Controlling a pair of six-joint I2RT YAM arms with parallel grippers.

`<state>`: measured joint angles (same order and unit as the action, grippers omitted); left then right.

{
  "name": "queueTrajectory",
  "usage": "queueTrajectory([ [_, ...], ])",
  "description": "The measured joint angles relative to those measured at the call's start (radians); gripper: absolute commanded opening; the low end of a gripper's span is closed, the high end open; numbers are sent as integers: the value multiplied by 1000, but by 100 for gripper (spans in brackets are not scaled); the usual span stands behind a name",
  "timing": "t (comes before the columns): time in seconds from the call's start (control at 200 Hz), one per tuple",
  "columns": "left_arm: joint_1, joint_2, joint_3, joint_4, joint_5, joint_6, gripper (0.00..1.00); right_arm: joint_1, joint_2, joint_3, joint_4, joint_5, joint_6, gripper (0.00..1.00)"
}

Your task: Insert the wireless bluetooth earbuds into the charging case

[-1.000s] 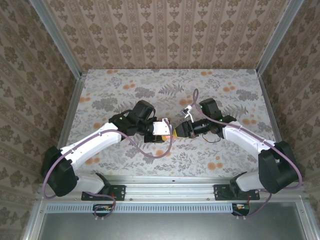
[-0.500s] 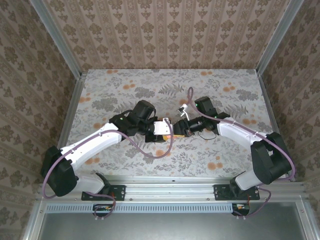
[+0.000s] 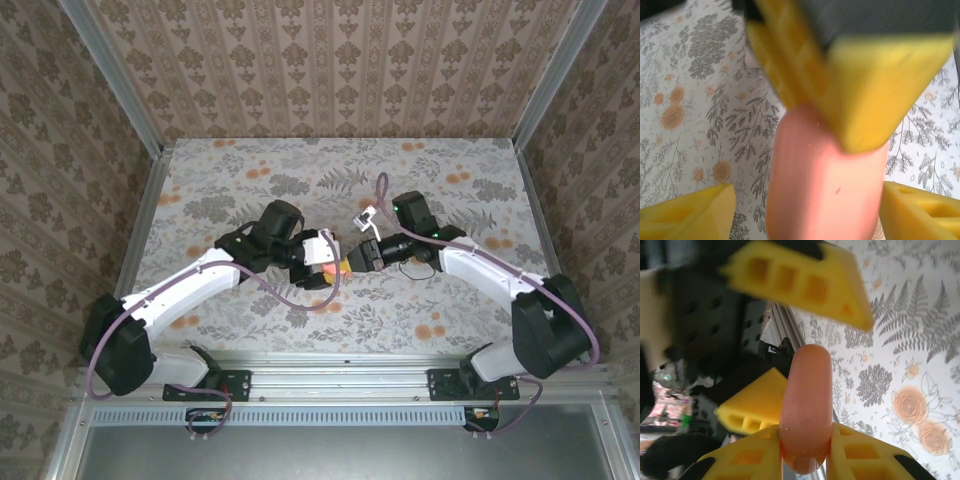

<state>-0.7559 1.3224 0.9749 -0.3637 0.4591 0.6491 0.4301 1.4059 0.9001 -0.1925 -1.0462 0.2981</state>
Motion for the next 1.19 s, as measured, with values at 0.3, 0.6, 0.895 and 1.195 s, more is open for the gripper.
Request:
queueTrajectory([
  [0.3, 84, -84, -124, 249, 219, -158, 69, -71, -169, -50, -6, 2, -476, 24],
  [0.6, 84, -86, -157, 386, 362, -259, 62, -138, -119, -56, 11, -97, -722, 26],
  [0.895, 84, -71, -174, 489, 426, -342, 52, -133, -118, -60, 55, -144, -769, 25],
  [1.195, 84, -43, -176, 529, 469, -386, 36, -123, -118, -62, 92, -166, -770, 24],
])
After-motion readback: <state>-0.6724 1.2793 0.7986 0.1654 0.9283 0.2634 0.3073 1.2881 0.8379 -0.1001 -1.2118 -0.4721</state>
